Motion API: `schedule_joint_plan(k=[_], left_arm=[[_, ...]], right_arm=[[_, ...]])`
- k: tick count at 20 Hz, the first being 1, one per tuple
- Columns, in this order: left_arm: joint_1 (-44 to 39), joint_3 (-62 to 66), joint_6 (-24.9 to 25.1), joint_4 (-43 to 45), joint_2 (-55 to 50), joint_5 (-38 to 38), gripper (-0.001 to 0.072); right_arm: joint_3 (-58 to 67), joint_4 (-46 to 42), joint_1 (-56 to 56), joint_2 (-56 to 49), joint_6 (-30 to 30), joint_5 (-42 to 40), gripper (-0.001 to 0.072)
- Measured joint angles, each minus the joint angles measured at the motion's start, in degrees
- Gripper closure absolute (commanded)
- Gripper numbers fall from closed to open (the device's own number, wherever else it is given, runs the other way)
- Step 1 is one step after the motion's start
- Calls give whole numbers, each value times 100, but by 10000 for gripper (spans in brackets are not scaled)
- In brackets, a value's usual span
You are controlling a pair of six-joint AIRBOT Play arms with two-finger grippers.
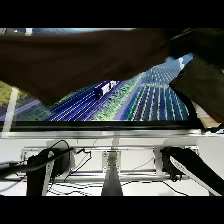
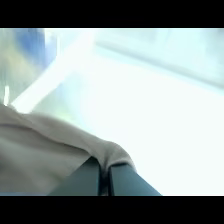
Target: Fold the clothes and pants, and hang the long-sleeved shirts on hangers.
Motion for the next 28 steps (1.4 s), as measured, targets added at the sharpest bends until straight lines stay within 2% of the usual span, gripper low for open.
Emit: schedule_joint_plan(k=[5,7,9,12,14,17,21,25,26,27,28], left_arm=[[24,9,-26,-184,863,776,695],[24,11,-76,-214,905,739,696],[24,13,-369,-221,654,382,696],[11,11,-807,-236,-282,-531,695],[-39,7,-927,-240,-1128,-1128,694],[-190,13,-874,-256,-2378,-1499,694],[-487,17,-603,-269,-3792,-1021,694],[-894,17,-505,-282,-4651,221,692],[-1038,17,-492,-286,-4809,629,640],[-1172,20,-483,-284,-4946,1034,417],[-1300,20,-472,-284,-5075,1423,48]], right_arm=[[699,-68,0,782,22,-85,695],[765,-92,0,855,35,28,695],[767,-133,0,719,42,223,695],[686,-229,0,111,50,389,695],[629,-385,0,-522,50,474,695],[588,-675,0,-1670,50,476,695],[570,-903,-142,-3259,120,96,694],[570,-957,-544,-4378,713,-776,692],[570,-942,-662,-4557,890,-1029,587],[570,-920,-776,-4697,1067,-1250,275],[570,-925,-887,-4793,1189,-1408,82]])
